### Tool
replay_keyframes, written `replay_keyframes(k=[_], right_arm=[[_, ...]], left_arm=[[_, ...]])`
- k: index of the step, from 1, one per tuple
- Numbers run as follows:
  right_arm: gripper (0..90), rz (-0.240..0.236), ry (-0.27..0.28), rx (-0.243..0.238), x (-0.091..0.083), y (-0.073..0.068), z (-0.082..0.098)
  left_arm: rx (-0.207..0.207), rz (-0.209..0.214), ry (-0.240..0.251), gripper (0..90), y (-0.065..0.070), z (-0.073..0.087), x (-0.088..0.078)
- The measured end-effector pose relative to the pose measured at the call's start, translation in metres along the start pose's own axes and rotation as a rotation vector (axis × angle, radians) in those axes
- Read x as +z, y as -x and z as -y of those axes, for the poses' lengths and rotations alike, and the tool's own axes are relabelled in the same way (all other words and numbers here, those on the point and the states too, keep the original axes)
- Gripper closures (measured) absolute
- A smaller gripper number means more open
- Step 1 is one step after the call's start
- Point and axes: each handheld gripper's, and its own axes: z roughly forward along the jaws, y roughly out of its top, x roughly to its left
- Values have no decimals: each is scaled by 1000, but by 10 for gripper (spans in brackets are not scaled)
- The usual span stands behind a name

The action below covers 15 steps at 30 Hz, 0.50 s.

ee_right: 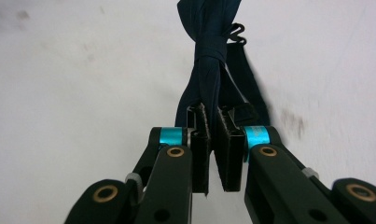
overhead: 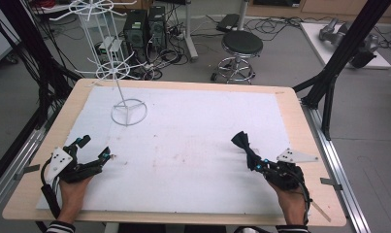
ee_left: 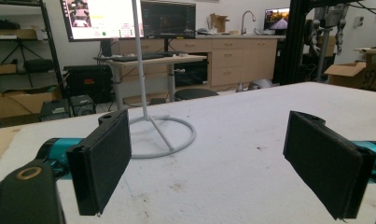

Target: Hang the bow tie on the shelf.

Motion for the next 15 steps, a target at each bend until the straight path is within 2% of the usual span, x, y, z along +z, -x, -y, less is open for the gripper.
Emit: replay_keyframes(k=[2, 4, 6, 8, 13, 15], right_arm=[[852, -13, 53, 1, -1, -3, -5], [851, -20, 91, -16, 0, -7, -10], [851, -50, 115, -22, 2, -10, -15], [851, -49, 136, -29, 4, -13, -18], [851, -75, 200, 0, 11, -19, -28], [851, -82, 228, -2, 14, -22, -33]], left_arm=[[0, 0, 0, 156, 0, 0, 0], [0, 0, -1, 156, 0, 0, 0], [0, 0, -1, 156, 0, 0, 0], [2, 0, -3, 156, 0, 0, 0], [2, 0, -3, 156, 0, 0, 0], [2, 0, -3, 156, 0, 0, 0]])
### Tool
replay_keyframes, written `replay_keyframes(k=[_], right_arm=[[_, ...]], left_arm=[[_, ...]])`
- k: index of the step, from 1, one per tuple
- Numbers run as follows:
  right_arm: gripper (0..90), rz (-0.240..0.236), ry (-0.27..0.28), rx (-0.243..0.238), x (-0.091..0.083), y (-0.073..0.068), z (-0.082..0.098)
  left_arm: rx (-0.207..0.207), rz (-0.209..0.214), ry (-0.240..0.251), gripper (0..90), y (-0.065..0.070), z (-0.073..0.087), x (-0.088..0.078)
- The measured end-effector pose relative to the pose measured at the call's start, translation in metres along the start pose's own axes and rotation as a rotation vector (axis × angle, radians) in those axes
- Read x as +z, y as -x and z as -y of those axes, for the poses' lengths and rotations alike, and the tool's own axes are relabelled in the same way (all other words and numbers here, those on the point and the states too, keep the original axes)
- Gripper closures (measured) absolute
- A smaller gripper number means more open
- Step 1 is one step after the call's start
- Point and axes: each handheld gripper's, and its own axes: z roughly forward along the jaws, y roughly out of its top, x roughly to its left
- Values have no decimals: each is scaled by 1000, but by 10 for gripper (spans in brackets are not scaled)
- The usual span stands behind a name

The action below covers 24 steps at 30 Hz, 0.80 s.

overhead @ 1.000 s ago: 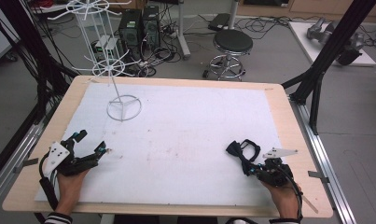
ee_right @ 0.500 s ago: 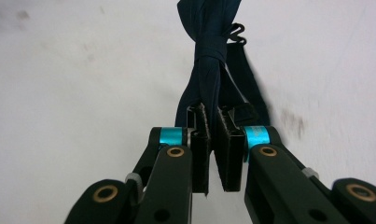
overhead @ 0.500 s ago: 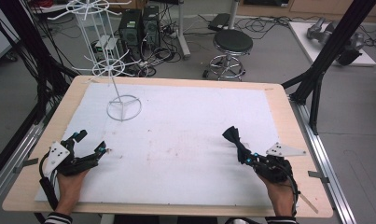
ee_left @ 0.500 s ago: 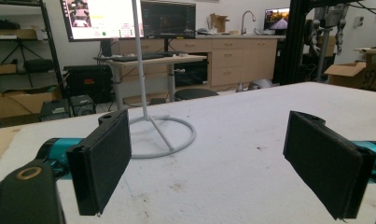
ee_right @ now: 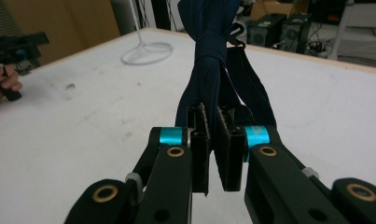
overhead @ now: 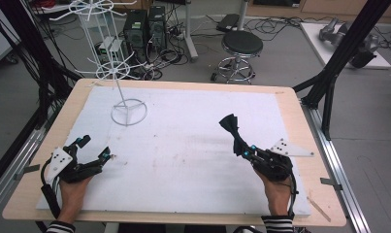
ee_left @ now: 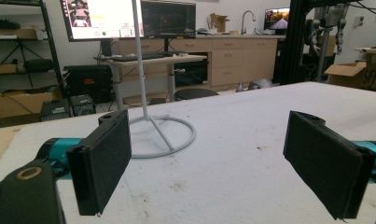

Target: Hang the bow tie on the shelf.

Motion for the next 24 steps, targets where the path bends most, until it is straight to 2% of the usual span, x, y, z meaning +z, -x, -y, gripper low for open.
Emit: replay_keyframes(k=[4, 11, 16, 24], right_arm=[[852, -30, 32, 7, 9, -8, -10], [851, -61, 125, 5, 29, -20, -34], [851, -91, 144, -12, 47, -30, -51], [851, -104, 172, -45, 73, -46, -73]], left_arm=[[1, 0, -1, 156, 0, 0, 0], [1, 0, -3, 156, 0, 0, 0], [-2, 0, -1, 156, 0, 0, 0], [-4, -1, 1, 156, 0, 0, 1]])
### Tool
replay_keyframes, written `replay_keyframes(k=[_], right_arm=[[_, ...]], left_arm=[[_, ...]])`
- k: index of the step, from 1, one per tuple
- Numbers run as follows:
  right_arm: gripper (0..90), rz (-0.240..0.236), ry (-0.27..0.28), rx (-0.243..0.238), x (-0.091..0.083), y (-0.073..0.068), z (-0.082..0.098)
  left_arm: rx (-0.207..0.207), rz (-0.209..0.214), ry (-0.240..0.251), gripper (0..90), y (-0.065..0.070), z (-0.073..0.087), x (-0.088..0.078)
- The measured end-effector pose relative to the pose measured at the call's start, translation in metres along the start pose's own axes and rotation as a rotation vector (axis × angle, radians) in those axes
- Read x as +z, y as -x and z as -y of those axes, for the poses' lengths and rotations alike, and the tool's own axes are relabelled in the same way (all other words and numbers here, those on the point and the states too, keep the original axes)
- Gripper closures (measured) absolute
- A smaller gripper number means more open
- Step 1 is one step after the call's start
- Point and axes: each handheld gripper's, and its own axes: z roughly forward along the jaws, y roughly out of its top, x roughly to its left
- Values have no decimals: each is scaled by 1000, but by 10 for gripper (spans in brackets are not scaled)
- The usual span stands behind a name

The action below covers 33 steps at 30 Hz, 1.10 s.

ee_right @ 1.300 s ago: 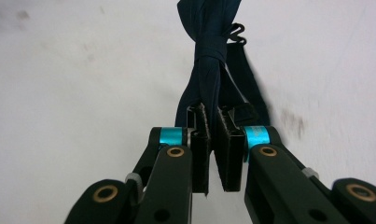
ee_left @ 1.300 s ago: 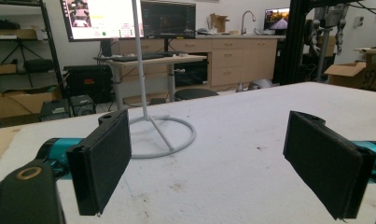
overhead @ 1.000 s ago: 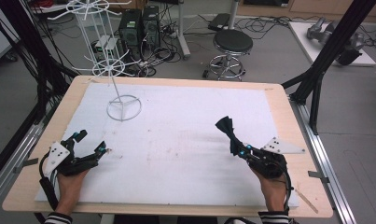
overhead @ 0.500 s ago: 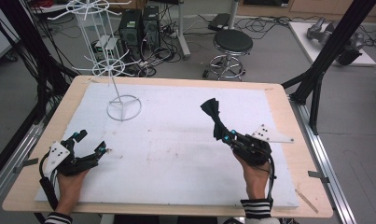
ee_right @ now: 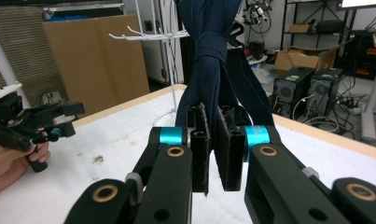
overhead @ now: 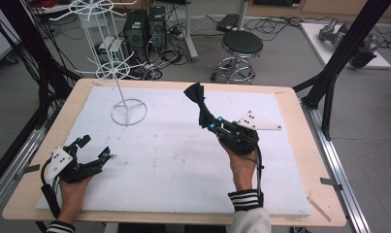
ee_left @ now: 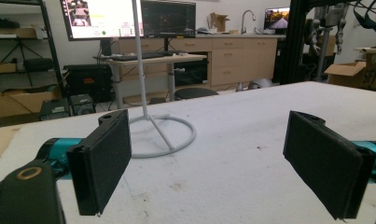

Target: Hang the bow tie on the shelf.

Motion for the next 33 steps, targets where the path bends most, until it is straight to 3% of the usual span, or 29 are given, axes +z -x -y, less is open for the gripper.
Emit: replay_keyframes(k=[9, 19, 29, 33], right_arm=[[851, 26, 33, -19, 28, -10, -10], [851, 5, 69, -36, 71, -17, -27], [850, 12, 80, -45, 99, -25, -39], [850, -3, 102, -23, 106, -24, -40]], left_arm=[[2, 0, 2, 156, 0, 0, 0], [5, 1, -2, 156, 0, 0, -1], [6, 1, 0, 156, 0, 0, -1], [5, 2, 0, 156, 0, 0, -1]])
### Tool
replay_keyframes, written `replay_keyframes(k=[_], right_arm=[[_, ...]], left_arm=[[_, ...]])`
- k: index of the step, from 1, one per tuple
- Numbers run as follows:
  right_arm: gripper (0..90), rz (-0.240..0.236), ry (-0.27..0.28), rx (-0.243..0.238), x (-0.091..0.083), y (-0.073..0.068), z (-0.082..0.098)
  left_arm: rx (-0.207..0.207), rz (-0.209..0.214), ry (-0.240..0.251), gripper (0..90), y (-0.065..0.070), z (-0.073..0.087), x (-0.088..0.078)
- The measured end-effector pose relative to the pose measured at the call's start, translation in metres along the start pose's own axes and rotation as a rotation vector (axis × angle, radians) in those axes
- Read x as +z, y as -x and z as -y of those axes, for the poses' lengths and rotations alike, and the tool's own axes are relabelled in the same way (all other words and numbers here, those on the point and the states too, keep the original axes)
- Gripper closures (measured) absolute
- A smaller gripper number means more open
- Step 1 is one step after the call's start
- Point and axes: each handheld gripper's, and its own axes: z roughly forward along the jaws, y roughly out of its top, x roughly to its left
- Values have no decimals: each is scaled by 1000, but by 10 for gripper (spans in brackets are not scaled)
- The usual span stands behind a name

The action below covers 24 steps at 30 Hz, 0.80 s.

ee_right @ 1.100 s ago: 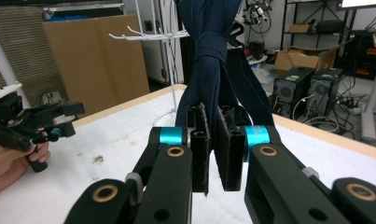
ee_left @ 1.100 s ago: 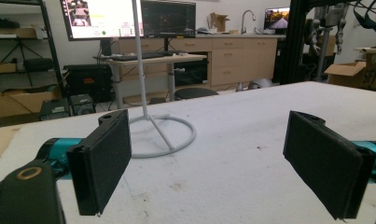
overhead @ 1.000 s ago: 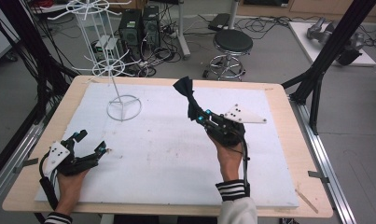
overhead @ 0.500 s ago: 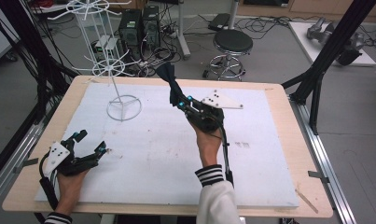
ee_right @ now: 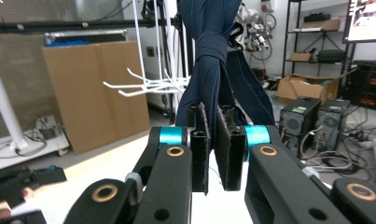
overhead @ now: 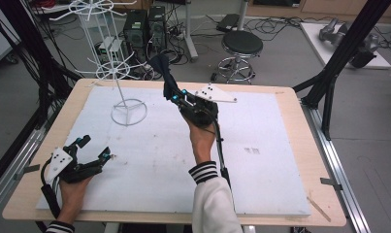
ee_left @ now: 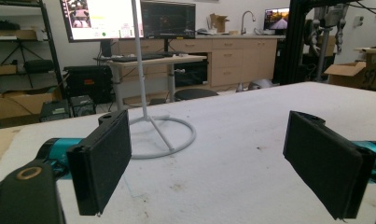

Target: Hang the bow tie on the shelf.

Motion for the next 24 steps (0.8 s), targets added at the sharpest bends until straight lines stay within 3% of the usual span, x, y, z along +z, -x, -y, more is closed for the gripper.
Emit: replay_keyframes(k=[11, 24], right_arm=[[850, -8, -7, -5, 30, -4, -5], [850, 6, -9, -27, 66, -22, -5]], left_arm=[[-7, 0, 6, 156, 0, 0, 0], [-7, 2, 3, 156, -1, 0, 0]])
